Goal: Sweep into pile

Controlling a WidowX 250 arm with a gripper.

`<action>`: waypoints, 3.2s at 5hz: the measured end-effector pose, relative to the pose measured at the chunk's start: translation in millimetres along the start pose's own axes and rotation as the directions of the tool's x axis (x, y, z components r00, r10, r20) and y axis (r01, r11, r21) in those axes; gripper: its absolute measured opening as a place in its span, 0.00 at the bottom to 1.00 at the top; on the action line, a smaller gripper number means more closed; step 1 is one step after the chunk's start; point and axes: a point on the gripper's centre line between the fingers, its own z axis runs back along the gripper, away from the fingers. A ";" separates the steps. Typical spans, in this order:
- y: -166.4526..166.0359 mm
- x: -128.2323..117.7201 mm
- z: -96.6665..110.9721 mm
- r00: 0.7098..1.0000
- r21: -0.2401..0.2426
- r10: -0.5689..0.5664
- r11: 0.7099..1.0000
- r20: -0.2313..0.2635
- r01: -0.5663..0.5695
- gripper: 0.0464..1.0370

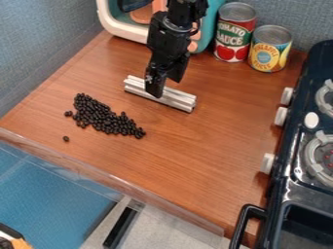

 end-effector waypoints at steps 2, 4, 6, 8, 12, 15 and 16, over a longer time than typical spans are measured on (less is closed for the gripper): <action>-3.0 -4.8 -17.9 1.000 0.002 -0.017 1.000 -0.014 0.017 0.96; -4.1 10.1 -23.8 0.995 -0.035 -0.006 0.999 -0.097 0.003 0.61; -2.1 10.9 -25.6 0.997 -0.029 0.008 1.000 -0.077 -0.010 0.33; 23.3 15.5 11.1 0.986 -0.037 -0.029 0.999 -0.164 0.023 0.33; 96.1 47.1 4.2 0.986 -0.041 -0.152 0.988 -0.063 0.149 0.33; 134.0 70.3 1.7 0.980 -0.029 -0.194 0.981 -0.037 0.193 0.33; 142.1 71.3 -4.0 0.977 0.002 -0.214 0.977 -0.018 0.214 0.33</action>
